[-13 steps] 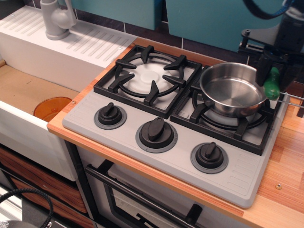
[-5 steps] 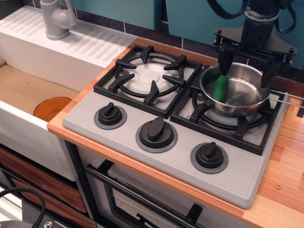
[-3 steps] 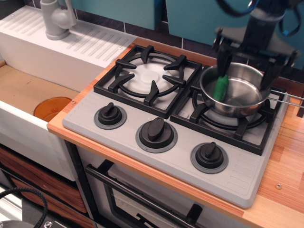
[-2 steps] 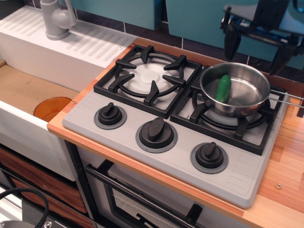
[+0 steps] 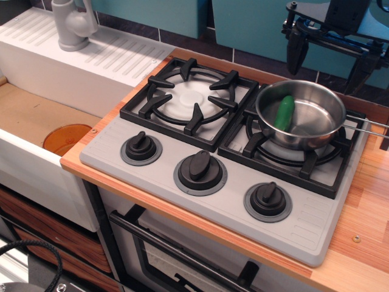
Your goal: Put pickle in pot or pan an put pot or pan on stove
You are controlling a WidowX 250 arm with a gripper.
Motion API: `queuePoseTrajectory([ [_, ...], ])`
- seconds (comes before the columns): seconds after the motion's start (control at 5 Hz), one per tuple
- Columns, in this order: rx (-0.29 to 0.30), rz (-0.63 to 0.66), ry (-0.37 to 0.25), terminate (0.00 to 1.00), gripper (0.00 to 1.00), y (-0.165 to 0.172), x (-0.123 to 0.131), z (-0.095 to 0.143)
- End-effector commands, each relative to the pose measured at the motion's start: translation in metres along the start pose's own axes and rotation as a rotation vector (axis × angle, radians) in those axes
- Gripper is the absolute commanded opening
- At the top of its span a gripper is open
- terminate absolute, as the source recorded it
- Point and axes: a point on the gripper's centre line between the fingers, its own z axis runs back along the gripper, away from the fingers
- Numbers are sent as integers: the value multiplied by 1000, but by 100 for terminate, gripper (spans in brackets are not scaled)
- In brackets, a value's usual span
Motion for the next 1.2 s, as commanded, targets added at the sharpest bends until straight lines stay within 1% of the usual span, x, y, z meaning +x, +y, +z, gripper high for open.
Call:
queuePoseTrajectory([
  [0.0, 21, -8, -116, 0, 100, 0, 6, 19],
  [0.2, 32, -42, -138, 0, 100, 18, 25, 14],
  [0.4, 26, -61, -150, 0, 100, 31, 43, 9],
  [0.6, 33, -78, -168, 0, 100, 44, 51, 5],
  [0.8, 35, -91, -179, 0, 100, 58, 53, -5],
  [1.0, 26, -92, -184, 0, 100, 67, 50, -13],
])
